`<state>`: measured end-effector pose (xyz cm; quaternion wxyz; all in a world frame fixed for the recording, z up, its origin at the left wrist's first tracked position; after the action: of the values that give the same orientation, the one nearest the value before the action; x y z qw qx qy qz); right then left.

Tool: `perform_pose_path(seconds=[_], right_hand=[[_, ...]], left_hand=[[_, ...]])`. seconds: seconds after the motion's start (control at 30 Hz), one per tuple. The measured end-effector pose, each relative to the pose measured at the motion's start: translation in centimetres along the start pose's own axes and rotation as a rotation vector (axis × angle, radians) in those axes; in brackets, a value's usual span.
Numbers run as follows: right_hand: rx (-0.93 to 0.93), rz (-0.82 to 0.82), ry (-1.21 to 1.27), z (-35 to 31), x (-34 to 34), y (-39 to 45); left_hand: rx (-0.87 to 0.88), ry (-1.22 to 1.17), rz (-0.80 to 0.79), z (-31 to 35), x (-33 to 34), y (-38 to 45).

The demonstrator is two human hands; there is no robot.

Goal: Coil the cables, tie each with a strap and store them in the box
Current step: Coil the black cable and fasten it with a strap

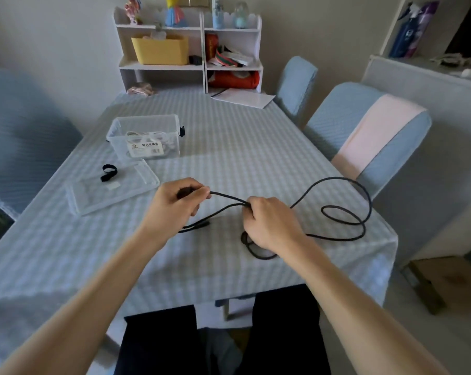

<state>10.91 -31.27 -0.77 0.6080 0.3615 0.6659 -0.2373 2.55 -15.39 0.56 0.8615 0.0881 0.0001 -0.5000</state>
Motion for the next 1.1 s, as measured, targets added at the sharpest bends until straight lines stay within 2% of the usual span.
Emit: perform_pose_path(seconds=[0.23,0.37,0.43,0.53,0.6,0.7,0.77,0.83,0.93,1.1], right_hand=[[0.035,-0.170,0.399,-3.1,-2.4,-8.3],[0.021,-0.125,0.557,-5.8,-5.8,-8.2],[0.001,-0.097,0.548,-6.9,-7.0,-7.7],[-0.024,-0.149,0.503,-7.0,-6.1,-7.6],[-0.049,-0.173,0.479,-7.0,-5.2,-7.9],[-0.099,-0.057,0.452,-6.7,-6.0,-7.5],[-0.076,0.009,0.523,-5.8,-6.7,-6.3],[-0.067,-0.028,0.643,-5.3,-6.4,-5.7],[-0.052,-0.048,0.679,-4.9,-4.8,-6.2],[0.013,0.054,0.755,-3.3,-3.7,-6.8]], left_hand=[[-0.084,0.081,-0.160,3.3,-2.6,-9.2],[0.021,0.096,-0.113,8.4,-4.5,-9.1],[0.056,0.117,-0.117,10.1,-4.1,-8.6],[0.000,0.149,-0.178,9.3,-2.0,-9.0],[-0.010,0.161,-0.157,8.2,-1.8,-9.3],[0.061,0.177,-0.123,7.9,-2.1,-7.9],[0.069,0.127,-0.126,7.8,-1.5,-6.7],[0.056,0.106,-0.127,7.2,-0.8,-6.1],[0.028,0.134,-0.179,5.5,0.4,-6.2],[0.120,0.171,-0.193,4.5,1.1,-6.1]])
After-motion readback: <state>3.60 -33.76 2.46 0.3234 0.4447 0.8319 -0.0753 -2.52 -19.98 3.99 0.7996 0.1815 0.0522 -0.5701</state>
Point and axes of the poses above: each hand's wrist, its own y-axis towards the middle knuckle, its own x-axis out of the palm, z = x × y, the point moved 8 cm from there along y, towards the middle knuckle, and after that the axes turned 11 degrees about -y, right-handed, at the moved point
